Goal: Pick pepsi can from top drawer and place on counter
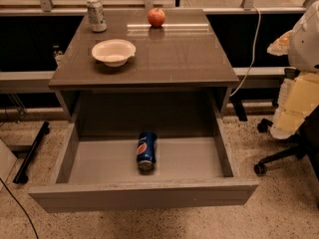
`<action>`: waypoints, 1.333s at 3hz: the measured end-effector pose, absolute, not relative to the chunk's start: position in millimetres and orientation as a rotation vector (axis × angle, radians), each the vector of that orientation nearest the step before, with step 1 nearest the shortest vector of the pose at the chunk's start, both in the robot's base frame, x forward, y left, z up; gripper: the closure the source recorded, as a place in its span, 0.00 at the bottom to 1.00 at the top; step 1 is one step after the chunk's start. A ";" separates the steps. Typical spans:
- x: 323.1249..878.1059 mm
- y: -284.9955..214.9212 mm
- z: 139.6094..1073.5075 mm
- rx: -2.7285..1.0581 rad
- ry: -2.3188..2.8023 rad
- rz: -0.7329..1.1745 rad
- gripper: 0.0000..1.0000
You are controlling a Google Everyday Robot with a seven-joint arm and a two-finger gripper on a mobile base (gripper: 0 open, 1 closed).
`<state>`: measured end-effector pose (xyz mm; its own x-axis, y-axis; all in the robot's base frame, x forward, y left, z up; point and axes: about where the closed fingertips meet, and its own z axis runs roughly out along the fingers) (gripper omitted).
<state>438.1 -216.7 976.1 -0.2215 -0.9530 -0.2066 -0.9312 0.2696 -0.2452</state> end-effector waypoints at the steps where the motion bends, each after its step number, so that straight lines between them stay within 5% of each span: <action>1: 438.1 -216.7 976.1 -1.725 2.232 -0.098 0.00; 4: 471.4 -175.1 934.2 -1.520 2.296 0.060 0.00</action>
Offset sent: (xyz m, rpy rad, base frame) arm 0.0195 0.0237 -0.0290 0.1065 0.0087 -0.1253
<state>471.4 -175.1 934.2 -0.3394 -0.8779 -0.3378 -0.8945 0.4123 -0.1730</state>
